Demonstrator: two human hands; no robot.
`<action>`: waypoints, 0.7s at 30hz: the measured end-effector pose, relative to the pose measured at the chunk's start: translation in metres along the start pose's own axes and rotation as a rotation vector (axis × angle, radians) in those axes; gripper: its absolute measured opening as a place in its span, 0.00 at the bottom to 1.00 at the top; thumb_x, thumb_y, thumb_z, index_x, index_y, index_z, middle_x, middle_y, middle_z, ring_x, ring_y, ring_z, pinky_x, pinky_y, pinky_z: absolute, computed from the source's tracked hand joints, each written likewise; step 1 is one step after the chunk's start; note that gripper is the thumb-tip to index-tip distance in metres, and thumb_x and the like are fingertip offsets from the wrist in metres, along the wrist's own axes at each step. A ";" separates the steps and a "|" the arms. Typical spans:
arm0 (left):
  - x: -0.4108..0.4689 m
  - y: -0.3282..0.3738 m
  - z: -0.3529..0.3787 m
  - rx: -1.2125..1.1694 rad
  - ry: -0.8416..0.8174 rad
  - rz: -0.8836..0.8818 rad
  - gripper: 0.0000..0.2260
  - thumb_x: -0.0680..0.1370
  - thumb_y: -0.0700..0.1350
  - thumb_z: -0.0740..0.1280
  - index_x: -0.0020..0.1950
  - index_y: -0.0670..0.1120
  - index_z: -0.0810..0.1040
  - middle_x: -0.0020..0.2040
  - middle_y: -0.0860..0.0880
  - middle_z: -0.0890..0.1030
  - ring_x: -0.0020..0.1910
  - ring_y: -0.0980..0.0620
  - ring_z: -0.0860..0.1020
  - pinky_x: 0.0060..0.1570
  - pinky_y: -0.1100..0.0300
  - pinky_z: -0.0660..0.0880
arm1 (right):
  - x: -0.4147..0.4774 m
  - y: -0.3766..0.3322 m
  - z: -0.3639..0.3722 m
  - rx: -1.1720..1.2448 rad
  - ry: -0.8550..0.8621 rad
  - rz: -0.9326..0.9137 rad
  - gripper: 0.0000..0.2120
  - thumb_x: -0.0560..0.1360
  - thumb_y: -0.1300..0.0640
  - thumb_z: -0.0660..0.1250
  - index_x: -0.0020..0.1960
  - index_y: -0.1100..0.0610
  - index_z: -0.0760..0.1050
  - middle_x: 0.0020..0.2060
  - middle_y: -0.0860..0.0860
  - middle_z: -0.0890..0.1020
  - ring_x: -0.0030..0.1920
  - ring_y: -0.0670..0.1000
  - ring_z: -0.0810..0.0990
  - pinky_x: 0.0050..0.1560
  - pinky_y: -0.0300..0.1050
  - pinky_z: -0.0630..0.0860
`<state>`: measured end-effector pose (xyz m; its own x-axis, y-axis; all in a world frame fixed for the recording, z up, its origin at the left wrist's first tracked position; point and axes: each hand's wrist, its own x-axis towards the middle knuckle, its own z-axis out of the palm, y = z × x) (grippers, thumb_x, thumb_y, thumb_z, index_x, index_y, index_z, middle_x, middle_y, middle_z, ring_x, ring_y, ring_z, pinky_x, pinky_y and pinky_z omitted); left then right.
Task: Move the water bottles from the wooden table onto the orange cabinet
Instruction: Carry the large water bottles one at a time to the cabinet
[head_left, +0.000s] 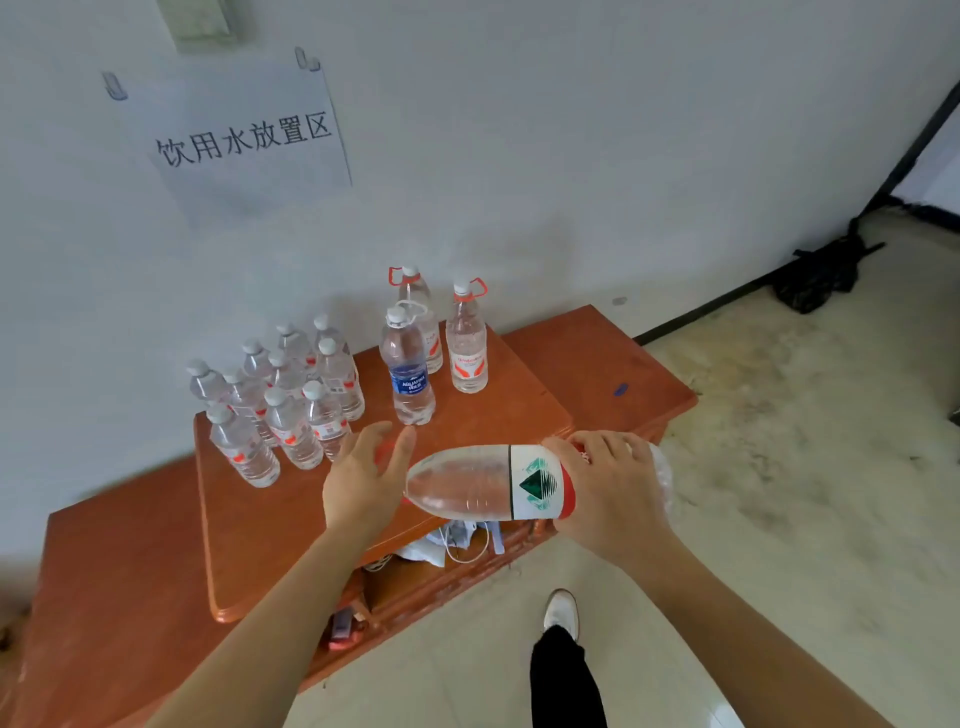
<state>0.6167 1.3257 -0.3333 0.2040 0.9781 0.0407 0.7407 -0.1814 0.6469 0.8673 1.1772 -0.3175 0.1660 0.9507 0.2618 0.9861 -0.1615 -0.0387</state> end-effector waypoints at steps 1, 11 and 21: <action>0.018 0.000 0.008 -0.122 -0.100 -0.161 0.27 0.78 0.70 0.56 0.61 0.51 0.78 0.51 0.48 0.83 0.47 0.48 0.83 0.46 0.50 0.79 | 0.016 0.009 0.011 -0.002 -0.033 -0.003 0.38 0.55 0.42 0.81 0.63 0.48 0.74 0.52 0.51 0.81 0.54 0.55 0.80 0.54 0.55 0.75; 0.160 0.044 0.110 -0.188 -0.080 -0.492 0.17 0.83 0.56 0.58 0.40 0.47 0.73 0.32 0.48 0.75 0.35 0.45 0.74 0.38 0.53 0.71 | 0.182 0.105 0.149 0.195 -0.296 -0.080 0.38 0.55 0.42 0.78 0.62 0.50 0.73 0.48 0.50 0.81 0.48 0.55 0.81 0.47 0.52 0.78; 0.203 0.073 0.135 0.127 0.094 -0.241 0.18 0.80 0.52 0.66 0.34 0.54 0.63 0.23 0.53 0.69 0.22 0.52 0.69 0.26 0.59 0.65 | 0.233 0.088 0.251 0.463 -0.443 -0.028 0.32 0.62 0.48 0.76 0.65 0.50 0.74 0.52 0.44 0.82 0.51 0.55 0.82 0.36 0.45 0.75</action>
<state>0.7987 1.4976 -0.3806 -0.0434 0.9987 -0.0285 0.8361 0.0519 0.5461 0.9943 1.4512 -0.5019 0.0291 0.9881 -0.1507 0.8736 -0.0984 -0.4765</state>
